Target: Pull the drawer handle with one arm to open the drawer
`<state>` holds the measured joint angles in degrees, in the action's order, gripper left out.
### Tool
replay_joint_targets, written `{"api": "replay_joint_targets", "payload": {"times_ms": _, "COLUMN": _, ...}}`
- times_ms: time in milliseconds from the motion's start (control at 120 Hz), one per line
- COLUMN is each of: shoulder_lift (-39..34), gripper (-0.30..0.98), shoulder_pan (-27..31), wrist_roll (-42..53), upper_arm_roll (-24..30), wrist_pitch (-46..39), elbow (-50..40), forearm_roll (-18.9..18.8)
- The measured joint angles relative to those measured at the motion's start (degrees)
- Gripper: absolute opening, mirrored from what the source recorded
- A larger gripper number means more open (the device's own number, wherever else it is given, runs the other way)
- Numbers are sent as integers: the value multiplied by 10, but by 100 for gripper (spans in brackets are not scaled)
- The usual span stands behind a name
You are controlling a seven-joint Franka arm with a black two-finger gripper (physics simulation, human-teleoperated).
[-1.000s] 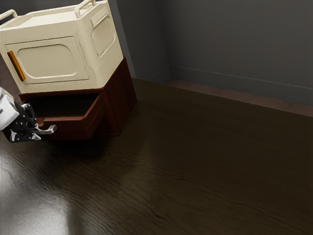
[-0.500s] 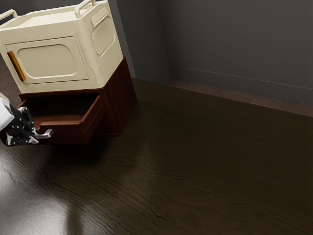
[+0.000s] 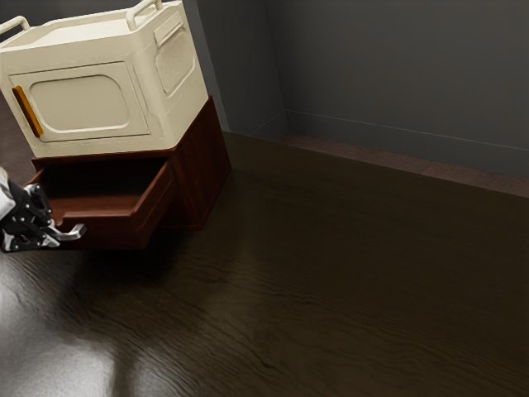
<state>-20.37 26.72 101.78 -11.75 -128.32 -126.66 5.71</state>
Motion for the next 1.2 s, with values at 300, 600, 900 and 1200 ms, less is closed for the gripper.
{"api": "replay_joint_targets", "payload": {"times_ms": 300, "shoulder_lift": -17, "gripper": -1, "shoulder_pan": 0, "wrist_roll": 2, "upper_arm_roll": -3, "wrist_pitch": 3, "elbow": -10, "forearm_roll": -7}}
{"api": "replay_joint_targets", "payload": {"times_ms": 600, "shoulder_lift": -56, "gripper": 11, "shoulder_pan": 0, "wrist_roll": 6, "upper_arm_roll": -8, "wrist_pitch": 11, "elbow": -23, "forearm_roll": -9}}
{"api": "replay_joint_targets", "payload": {"times_ms": 900, "shoulder_lift": -100, "gripper": 23, "shoulder_pan": -7, "wrist_roll": 14, "upper_arm_roll": -32, "wrist_pitch": 23, "elbow": -27, "forearm_roll": -10}}
{"api": "replay_joint_targets", "payload": {"times_ms": 1200, "shoulder_lift": 42, "gripper": 52, "shoulder_pan": -11, "wrist_roll": 18, "upper_arm_roll": 28, "wrist_pitch": 265, "elbow": 281, "forearm_roll": -13}}
